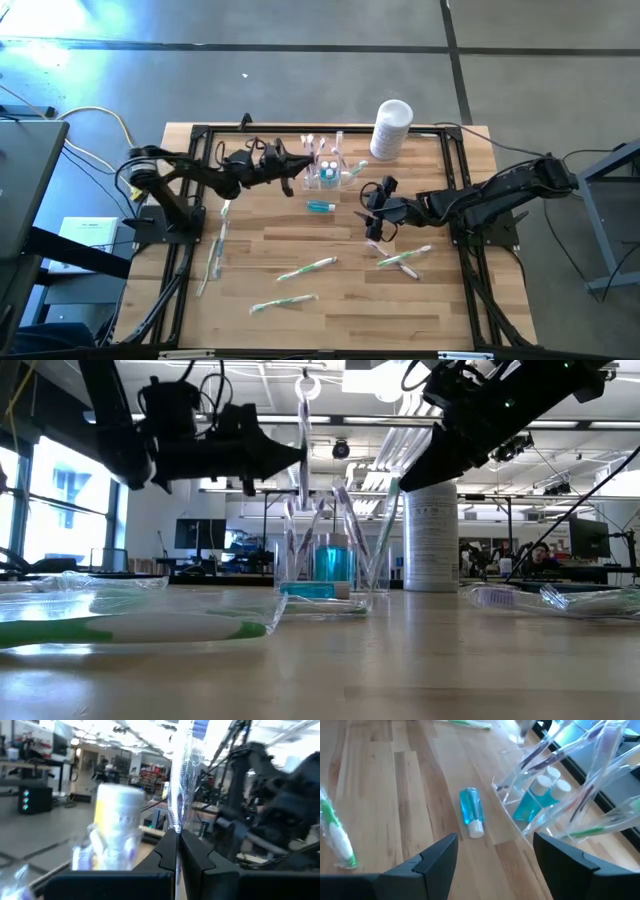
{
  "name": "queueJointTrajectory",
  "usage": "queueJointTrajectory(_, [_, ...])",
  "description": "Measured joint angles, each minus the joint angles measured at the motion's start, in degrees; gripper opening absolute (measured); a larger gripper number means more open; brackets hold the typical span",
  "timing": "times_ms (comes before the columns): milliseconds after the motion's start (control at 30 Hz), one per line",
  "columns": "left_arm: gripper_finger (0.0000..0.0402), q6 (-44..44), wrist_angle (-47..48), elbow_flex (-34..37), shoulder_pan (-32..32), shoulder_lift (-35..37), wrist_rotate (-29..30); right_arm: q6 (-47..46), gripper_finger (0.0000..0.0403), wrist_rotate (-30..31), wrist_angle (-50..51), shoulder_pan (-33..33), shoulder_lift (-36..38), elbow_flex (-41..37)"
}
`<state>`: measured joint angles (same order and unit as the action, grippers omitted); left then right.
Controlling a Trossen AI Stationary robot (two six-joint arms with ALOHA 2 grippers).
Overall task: Pick & Place toothbrushing station
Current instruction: Put the left purple toothbrush into the transparent organizer
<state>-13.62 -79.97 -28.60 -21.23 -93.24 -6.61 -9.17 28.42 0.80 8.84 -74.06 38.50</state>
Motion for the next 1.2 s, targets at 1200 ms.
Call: queueJointTrajectory(1200, [0.0041,-2.87,-0.98,3.58,-3.06,-15.2,5.17,0.42,0.0252,-0.08,-1.03,2.03,-0.39,0.02])
